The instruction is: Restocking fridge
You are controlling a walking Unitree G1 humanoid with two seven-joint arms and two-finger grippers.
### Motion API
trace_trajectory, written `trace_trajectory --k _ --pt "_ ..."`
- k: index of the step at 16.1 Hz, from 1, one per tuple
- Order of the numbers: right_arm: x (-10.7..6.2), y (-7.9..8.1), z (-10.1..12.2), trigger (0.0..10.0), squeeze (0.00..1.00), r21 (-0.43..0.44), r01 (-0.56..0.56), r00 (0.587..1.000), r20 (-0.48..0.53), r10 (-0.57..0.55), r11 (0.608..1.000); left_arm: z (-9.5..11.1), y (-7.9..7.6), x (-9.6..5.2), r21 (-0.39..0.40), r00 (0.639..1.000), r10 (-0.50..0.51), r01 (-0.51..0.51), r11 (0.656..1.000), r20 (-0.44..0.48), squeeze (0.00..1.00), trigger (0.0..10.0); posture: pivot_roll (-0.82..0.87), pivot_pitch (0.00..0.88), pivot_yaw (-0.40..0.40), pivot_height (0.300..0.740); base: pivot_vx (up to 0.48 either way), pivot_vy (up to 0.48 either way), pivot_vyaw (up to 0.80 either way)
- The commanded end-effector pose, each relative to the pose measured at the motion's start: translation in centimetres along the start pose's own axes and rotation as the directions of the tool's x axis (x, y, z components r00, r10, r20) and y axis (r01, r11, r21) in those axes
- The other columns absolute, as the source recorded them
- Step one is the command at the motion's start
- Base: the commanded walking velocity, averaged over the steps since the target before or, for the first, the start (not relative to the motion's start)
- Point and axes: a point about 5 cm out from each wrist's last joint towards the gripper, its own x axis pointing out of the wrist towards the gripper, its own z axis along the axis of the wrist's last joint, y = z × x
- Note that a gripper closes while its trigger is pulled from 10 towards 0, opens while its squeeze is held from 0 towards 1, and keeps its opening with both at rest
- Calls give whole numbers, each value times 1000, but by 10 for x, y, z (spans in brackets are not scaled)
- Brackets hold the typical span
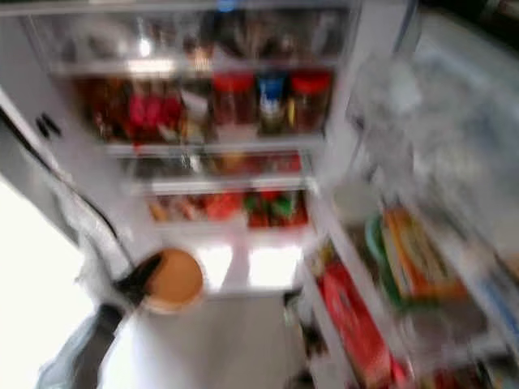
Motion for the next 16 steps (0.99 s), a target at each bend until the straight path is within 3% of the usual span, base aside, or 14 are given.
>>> trace_trajectory --k 1,12,16 --pt "-3 5 -16 10000 0 14 -1 998 -58 2 1000 4 12 -7 30 999 40 -40 999 2 0 10000 40 149 -50 740 274 0 0" --pt "-3 5 -16 10000 0 20 -5 998 -58 6 1000 4 11 -5 28 999 33 -34 999 3 0 10000 38 149 -50 740 271 0 0" --pt "-3 8 -17 10000 0 25 -11 998 -57 13 1000 2 9 -4 25 1000 29 -29 999 -3 0 10000 38 149 -50 740 0 0 0"
